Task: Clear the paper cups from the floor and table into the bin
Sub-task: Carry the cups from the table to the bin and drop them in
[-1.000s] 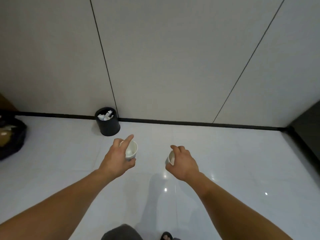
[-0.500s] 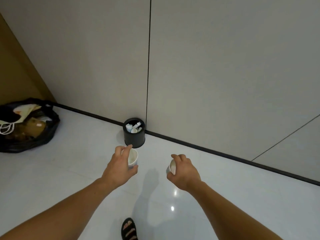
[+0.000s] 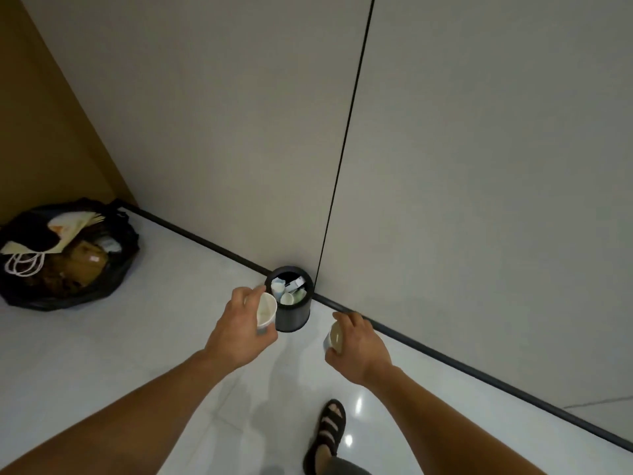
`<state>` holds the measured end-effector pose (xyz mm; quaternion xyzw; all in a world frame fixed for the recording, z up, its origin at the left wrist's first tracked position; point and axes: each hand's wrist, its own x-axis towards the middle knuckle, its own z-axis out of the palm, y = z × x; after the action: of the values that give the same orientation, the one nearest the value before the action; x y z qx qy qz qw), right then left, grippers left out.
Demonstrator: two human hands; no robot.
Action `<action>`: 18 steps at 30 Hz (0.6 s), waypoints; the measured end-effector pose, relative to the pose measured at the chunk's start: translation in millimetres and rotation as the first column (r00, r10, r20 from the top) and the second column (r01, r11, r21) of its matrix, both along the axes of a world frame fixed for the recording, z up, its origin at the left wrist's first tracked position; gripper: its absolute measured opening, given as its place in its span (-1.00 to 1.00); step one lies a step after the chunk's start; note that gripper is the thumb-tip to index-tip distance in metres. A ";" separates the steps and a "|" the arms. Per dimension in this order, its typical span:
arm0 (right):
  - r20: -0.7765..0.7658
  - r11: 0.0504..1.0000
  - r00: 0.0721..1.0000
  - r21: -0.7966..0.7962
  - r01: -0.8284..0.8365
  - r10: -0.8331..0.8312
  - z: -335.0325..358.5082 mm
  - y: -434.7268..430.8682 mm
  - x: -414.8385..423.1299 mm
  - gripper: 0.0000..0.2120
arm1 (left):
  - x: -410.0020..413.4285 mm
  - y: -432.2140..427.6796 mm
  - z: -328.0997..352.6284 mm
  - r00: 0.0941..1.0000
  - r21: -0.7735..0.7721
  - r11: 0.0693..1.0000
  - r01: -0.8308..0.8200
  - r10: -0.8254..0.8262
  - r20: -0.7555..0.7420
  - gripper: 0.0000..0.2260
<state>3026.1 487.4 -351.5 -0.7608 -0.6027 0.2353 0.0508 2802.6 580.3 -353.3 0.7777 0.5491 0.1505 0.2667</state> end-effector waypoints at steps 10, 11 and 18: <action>-0.049 0.993 0.992 -0.010 -0.119 0.119 -21.9 166.2 29.4 -0.29 | 35.4 138.0 -13.4 0.998 -0.028 0.998 -0.052 0.050 -0.040 -0.30; -0.060 0.994 0.992 -0.025 -0.109 0.108 -26.5 174.5 30.1 -0.28 | 38.1 151.3 -17.6 0.999 -0.041 0.999 -0.029 0.028 -0.033 -0.31; -0.134 0.979 0.978 -0.148 0.137 -0.158 -88.8 237.8 17.3 -0.31 | 46.4 271.8 -79.9 0.982 -0.120 0.976 0.181 -0.186 -0.027 -0.31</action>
<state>3043.4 725.2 -440.3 -0.7860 -0.5214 0.3268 0.0591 2849.0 852.2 -433.1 0.8107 0.4879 0.0778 0.3140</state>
